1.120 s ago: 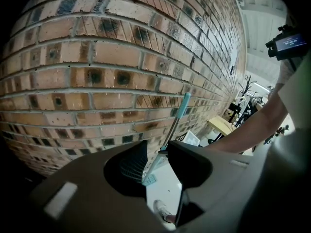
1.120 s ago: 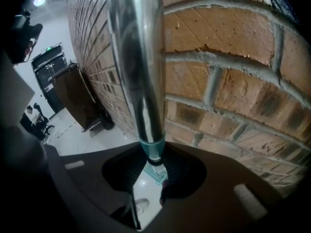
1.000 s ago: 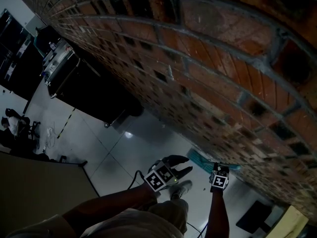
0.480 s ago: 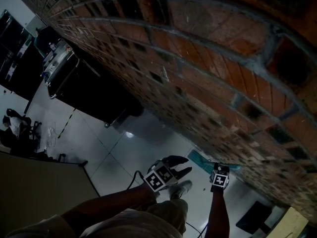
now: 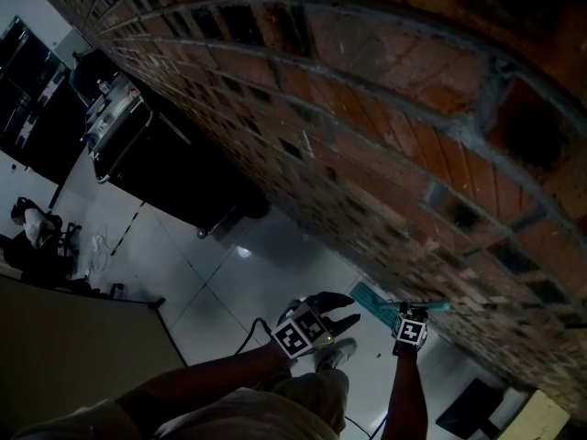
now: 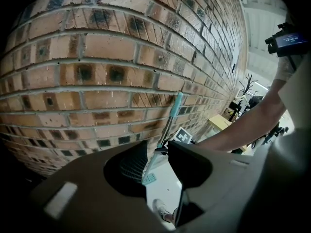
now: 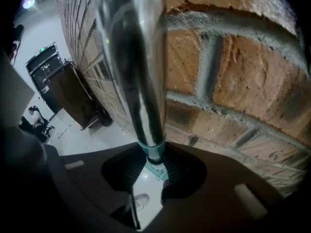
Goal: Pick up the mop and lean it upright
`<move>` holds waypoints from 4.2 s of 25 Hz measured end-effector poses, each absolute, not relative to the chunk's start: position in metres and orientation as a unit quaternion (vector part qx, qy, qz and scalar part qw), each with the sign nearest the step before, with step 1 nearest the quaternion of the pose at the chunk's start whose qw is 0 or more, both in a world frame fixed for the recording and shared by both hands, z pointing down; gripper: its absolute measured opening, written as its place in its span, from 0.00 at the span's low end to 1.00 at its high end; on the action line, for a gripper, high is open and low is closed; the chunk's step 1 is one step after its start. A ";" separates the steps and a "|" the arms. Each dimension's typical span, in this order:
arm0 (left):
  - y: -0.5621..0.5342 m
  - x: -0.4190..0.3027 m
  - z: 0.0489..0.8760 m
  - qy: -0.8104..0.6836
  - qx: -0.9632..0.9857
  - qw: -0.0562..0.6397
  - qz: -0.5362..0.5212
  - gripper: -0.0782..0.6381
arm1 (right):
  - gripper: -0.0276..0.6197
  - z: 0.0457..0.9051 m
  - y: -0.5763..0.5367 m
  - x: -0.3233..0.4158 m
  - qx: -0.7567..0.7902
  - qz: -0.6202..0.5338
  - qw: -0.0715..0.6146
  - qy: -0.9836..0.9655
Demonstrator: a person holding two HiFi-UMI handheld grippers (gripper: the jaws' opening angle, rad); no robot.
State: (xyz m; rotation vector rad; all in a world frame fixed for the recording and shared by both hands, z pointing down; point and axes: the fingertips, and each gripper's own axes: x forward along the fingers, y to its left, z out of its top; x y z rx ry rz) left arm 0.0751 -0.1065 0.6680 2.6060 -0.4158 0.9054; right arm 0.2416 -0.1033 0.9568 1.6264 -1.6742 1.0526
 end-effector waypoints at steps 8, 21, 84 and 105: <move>-0.104 0.073 0.670 -0.150 0.918 0.174 0.324 0.32 | 0.28 0.948 -0.111 0.246 0.609 0.411 0.280 -0.618; -0.092 0.098 0.656 -0.137 0.929 0.167 0.300 0.33 | 0.41 0.881 -0.100 0.248 0.616 0.387 0.215 -0.651; -0.165 0.038 0.529 -0.056 0.976 0.102 0.183 0.30 | 0.33 0.488 0.038 0.227 0.784 0.116 0.038 -0.609; -0.164 0.013 0.542 -0.061 0.973 0.106 0.198 0.30 | 0.30 0.507 0.055 0.207 0.794 0.133 0.019 -0.592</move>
